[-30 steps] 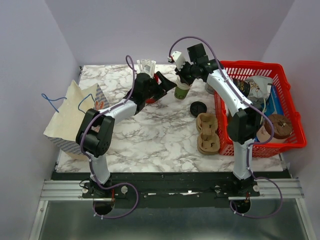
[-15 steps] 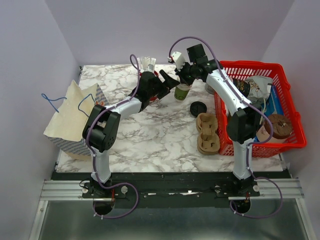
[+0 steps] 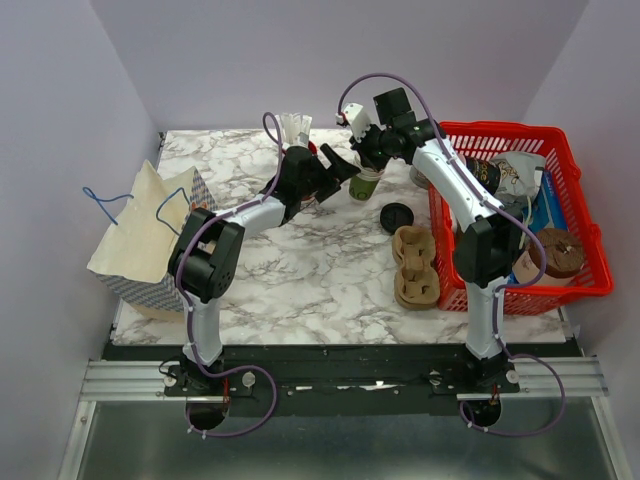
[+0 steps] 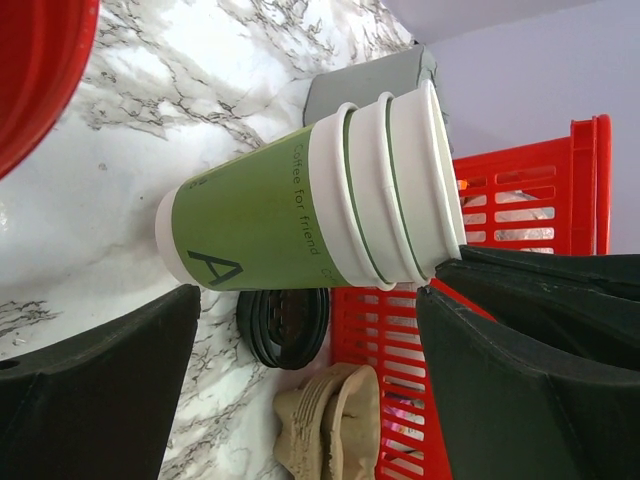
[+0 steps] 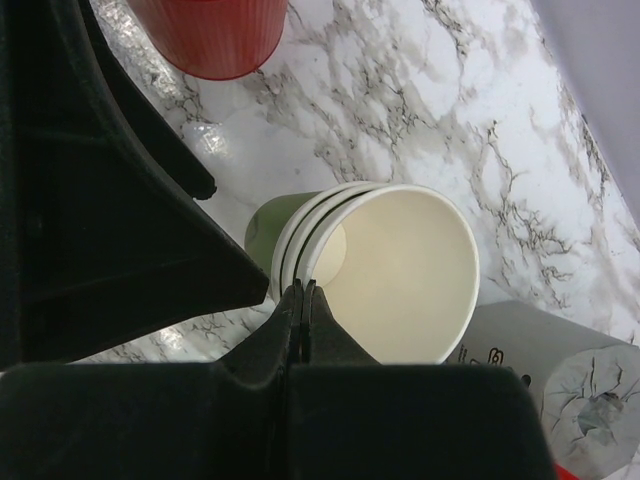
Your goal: Pack the takeout coffee
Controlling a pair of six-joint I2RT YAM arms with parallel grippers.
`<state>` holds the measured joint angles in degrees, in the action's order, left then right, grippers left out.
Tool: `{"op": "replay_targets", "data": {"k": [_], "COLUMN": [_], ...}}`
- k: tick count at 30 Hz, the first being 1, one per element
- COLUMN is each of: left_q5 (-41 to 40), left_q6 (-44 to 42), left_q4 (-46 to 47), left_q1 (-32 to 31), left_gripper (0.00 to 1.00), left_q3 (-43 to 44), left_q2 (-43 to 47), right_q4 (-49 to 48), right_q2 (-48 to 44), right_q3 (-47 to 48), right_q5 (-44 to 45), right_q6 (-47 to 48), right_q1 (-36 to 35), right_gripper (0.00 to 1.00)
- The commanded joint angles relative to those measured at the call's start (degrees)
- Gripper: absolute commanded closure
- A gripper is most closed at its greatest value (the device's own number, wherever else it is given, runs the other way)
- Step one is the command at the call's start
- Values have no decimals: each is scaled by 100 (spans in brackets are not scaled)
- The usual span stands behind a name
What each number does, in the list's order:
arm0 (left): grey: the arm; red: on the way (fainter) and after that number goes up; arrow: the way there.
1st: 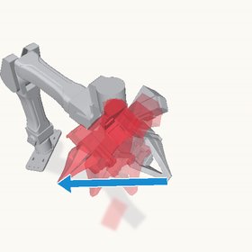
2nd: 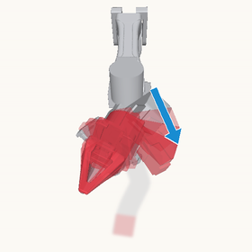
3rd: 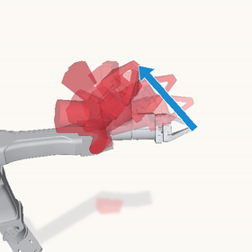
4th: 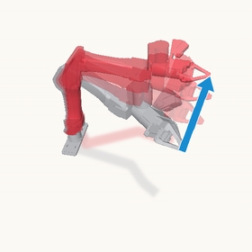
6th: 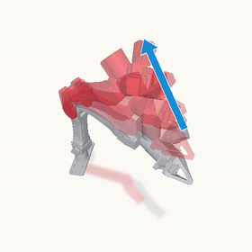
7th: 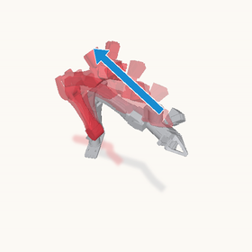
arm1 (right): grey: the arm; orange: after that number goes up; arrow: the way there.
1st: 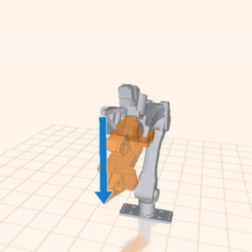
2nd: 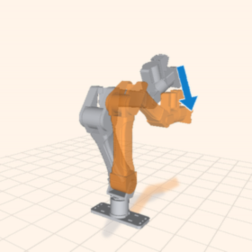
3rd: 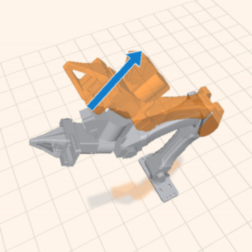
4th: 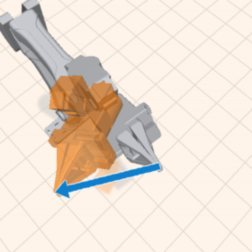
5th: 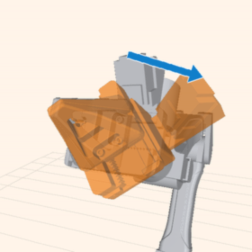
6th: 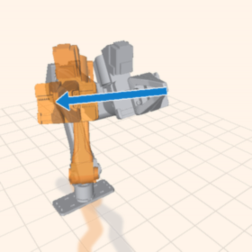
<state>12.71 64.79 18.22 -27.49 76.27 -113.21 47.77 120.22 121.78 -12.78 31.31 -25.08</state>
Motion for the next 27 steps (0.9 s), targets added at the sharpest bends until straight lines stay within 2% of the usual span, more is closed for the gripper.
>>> {"op": "replay_targets", "data": {"k": [1, 27], "left_q5": [-31, -436], "left_q6": [-2, 42], "left_q4": [51, -433], "left_q1": [-90, -231], "left_gripper": [4, 3], "left_q3": [-42, 441], "left_q2": [185, -360], "right_q4": [66, 66], "right_q2": [133, -60], "right_q3": [118, -75], "right_q5": [100, 12], "right_q6": [-116, -213], "right_q1": [-32, -32], "right_gripper": [100, 99]}}
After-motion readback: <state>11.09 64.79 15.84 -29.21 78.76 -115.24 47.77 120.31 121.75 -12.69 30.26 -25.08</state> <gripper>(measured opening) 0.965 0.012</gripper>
